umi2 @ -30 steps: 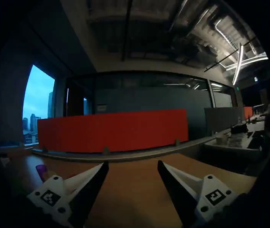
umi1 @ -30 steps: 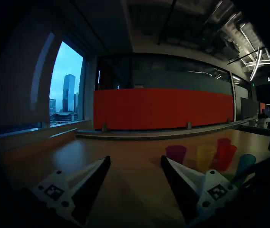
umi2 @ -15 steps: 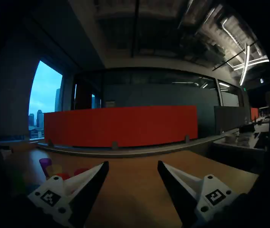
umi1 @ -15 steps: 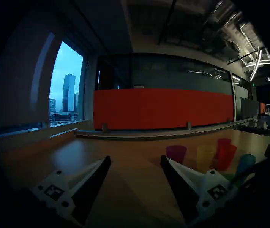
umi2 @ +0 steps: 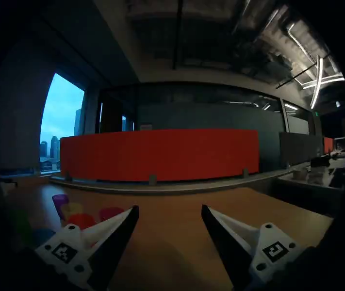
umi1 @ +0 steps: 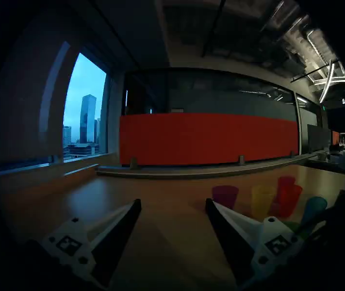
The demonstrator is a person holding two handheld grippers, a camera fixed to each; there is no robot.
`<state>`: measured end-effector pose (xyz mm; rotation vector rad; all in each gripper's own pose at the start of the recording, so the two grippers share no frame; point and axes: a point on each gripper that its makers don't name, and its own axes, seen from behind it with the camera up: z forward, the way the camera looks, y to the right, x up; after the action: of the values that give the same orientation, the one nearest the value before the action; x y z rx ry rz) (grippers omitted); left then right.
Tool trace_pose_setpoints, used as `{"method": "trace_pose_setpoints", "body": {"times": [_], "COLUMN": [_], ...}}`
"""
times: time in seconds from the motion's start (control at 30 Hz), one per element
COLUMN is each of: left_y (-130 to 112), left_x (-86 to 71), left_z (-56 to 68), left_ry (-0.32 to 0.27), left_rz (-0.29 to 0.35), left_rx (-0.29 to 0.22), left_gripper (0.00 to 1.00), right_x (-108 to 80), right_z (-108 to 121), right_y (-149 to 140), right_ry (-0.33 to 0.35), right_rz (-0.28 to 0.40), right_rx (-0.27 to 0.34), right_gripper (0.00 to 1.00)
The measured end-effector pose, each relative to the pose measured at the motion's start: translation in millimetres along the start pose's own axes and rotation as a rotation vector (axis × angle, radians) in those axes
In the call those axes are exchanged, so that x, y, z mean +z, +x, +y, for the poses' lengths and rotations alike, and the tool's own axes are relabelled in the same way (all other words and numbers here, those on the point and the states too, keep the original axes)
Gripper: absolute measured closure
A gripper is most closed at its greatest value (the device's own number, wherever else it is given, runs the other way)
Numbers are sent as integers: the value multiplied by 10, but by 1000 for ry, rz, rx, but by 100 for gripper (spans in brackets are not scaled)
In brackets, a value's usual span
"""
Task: Pour water
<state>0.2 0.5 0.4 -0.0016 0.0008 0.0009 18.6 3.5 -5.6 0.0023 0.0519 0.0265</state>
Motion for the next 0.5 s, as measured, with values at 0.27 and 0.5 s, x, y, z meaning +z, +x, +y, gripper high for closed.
{"method": "trace_pose_setpoints", "body": {"times": [0.27, 0.5], "left_y": [1, 4], "left_x": [2, -1], "left_z": [3, -1], "left_ry": [0, 0], "left_rz": [0, 0], "left_rx": [0, 0], "left_gripper": [2, 2], "right_x": [20, 24], "right_z": [24, 40], "right_y": [-82, -136], "right_ry": [-13, -18], "right_rz": [-18, -25], "right_rx": [0, -9], "right_gripper": [0, 1]}}
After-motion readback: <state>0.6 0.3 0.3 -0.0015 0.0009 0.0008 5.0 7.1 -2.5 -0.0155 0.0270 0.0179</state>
